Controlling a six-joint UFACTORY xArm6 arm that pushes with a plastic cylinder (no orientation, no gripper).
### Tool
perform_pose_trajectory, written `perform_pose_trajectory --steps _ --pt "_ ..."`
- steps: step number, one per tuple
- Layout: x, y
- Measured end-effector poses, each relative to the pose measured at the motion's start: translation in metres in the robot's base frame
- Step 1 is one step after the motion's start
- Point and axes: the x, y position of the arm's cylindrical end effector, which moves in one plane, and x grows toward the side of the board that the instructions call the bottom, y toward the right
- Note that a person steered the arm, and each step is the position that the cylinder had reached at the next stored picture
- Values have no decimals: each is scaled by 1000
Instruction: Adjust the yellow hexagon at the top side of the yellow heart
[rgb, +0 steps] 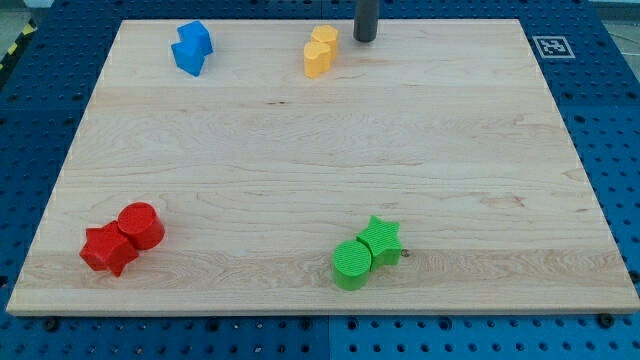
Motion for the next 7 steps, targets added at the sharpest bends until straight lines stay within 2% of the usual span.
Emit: perform_pose_trajectory --steps 3,5,7 --pt "-3 -25" --pt "-22 -33" --pt "-10 -26"
